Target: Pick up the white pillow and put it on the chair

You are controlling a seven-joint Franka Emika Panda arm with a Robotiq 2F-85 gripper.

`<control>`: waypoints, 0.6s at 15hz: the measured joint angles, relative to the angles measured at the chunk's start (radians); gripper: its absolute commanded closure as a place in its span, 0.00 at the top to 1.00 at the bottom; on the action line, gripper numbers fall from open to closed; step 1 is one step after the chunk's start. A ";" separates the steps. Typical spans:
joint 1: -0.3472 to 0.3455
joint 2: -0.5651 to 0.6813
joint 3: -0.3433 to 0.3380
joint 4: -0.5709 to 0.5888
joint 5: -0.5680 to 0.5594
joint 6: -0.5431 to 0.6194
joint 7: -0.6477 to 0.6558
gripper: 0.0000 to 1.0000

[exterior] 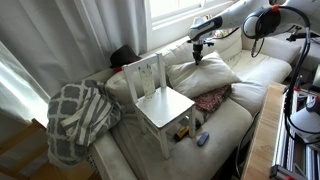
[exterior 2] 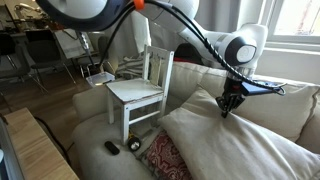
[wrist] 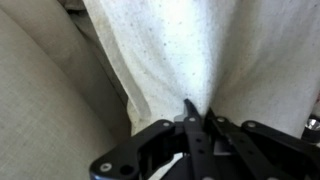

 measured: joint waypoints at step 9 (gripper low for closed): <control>-0.056 -0.275 0.034 -0.342 0.004 0.035 -0.085 0.02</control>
